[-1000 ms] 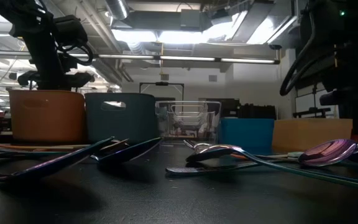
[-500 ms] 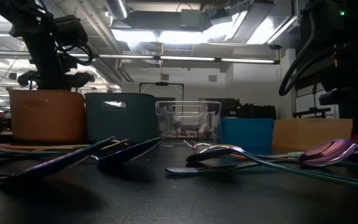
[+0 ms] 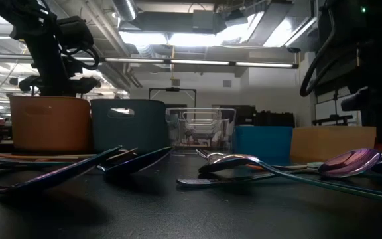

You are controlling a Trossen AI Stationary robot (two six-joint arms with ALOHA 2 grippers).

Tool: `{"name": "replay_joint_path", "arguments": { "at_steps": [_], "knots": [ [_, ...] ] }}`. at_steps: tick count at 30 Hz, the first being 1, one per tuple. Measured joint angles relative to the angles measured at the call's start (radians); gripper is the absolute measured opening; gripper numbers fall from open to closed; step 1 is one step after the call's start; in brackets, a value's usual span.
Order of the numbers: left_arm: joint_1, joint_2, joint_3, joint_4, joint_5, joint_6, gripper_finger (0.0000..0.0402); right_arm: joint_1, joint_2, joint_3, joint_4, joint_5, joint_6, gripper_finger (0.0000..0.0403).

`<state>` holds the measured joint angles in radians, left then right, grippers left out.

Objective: Sort silverware by color (type)
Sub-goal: Put the white and blue spoon into the right orange bin

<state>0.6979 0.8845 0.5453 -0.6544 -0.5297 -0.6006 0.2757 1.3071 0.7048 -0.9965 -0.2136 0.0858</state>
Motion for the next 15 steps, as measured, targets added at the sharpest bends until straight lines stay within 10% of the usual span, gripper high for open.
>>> {"name": "replay_joint_path", "arguments": {
  "at_steps": [15],
  "knots": [
    [0.0,0.0,0.0,0.0,0.0,-0.001,0.0071,0.094,0.0,0.125,-0.114,0.115,-0.334,0.0074]
  ]
}}
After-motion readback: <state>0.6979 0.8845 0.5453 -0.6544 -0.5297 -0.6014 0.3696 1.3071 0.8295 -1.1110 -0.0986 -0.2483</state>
